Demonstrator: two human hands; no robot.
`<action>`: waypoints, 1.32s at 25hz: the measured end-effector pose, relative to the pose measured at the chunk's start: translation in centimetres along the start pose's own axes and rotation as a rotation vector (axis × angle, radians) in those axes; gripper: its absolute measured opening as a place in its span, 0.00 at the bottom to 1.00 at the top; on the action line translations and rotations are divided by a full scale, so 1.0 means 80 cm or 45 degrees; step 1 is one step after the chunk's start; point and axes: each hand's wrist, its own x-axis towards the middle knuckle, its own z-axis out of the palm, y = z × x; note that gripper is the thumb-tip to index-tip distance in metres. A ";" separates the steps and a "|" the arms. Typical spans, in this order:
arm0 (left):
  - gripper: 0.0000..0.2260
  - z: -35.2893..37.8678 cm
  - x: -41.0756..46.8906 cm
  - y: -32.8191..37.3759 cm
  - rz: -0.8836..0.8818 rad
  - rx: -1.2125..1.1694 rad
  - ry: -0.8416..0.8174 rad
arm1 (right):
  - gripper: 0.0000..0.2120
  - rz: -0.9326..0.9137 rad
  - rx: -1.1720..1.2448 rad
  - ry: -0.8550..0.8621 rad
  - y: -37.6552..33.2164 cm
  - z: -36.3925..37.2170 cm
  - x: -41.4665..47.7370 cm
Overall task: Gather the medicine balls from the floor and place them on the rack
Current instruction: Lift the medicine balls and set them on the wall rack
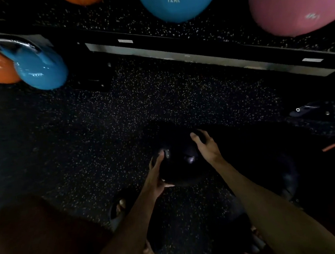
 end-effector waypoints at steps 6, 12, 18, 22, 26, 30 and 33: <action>0.35 -0.002 -0.071 0.012 0.032 -0.017 0.092 | 0.29 -0.036 0.110 0.063 -0.021 -0.009 -0.064; 0.31 0.011 -0.255 0.086 0.098 0.056 0.077 | 0.26 -0.147 0.173 0.019 -0.144 -0.057 -0.195; 0.32 0.048 -0.493 0.204 0.284 0.145 0.134 | 0.28 -0.289 0.306 0.068 -0.326 -0.138 -0.372; 0.31 0.077 -0.653 0.295 0.415 0.142 0.088 | 0.28 -0.434 0.387 0.131 -0.456 -0.191 -0.481; 0.26 0.103 -0.791 0.377 0.615 0.137 0.028 | 0.22 -0.610 0.476 0.165 -0.589 -0.234 -0.561; 0.26 0.113 -0.883 0.449 0.861 0.144 -0.081 | 0.18 -0.806 0.504 0.158 -0.708 -0.263 -0.612; 0.27 0.117 -0.938 0.503 0.986 0.086 -0.100 | 0.22 -0.956 0.529 0.167 -0.782 -0.272 -0.637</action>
